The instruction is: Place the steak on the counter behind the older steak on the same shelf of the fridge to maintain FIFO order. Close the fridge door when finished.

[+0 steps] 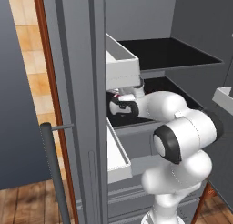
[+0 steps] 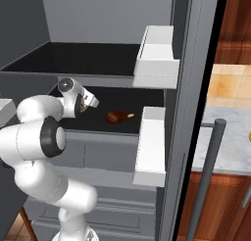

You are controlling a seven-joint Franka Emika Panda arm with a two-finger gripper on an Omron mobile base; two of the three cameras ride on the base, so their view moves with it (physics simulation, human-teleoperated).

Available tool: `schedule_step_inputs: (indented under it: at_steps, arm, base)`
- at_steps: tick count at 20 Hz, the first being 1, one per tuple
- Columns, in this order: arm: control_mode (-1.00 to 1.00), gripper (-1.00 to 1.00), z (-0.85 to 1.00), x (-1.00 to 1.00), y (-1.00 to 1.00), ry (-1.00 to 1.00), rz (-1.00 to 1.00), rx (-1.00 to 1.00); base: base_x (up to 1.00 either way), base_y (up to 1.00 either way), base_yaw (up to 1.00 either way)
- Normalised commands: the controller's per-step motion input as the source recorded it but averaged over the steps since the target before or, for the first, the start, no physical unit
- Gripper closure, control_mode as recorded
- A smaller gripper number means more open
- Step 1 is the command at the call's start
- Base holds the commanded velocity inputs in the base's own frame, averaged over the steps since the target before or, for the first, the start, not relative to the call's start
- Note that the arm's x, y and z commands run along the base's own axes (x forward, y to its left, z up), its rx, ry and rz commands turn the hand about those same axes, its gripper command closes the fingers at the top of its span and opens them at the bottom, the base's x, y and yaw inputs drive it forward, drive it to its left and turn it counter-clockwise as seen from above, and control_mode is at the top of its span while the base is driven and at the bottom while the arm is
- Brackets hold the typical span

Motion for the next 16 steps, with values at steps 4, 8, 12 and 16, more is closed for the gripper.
schedule_step_inputs:
  at_steps: [4, 8, 12, 16]
  arm:
    - [-1.00, 1.00, -0.26, 0.69, 0.00, 0.00, 0.00, 0.00]
    - [-1.00, 1.00, -0.46, 0.18, 0.00, -0.02, 0.00, 0.00]
    - [-1.00, -1.00, -0.58, 0.01, 0.01, -0.06, 0.00, 0.00]
    - [-1.00, -1.00, -0.40, 0.00, 0.01, -0.14, 0.00, 0.00]
  base:
    - [0.00, 0.00, 0.00]
    - [0.00, 0.00, 0.00]
    - [0.00, 0.00, 0.00]
    - [0.00, 0.00, 0.00]
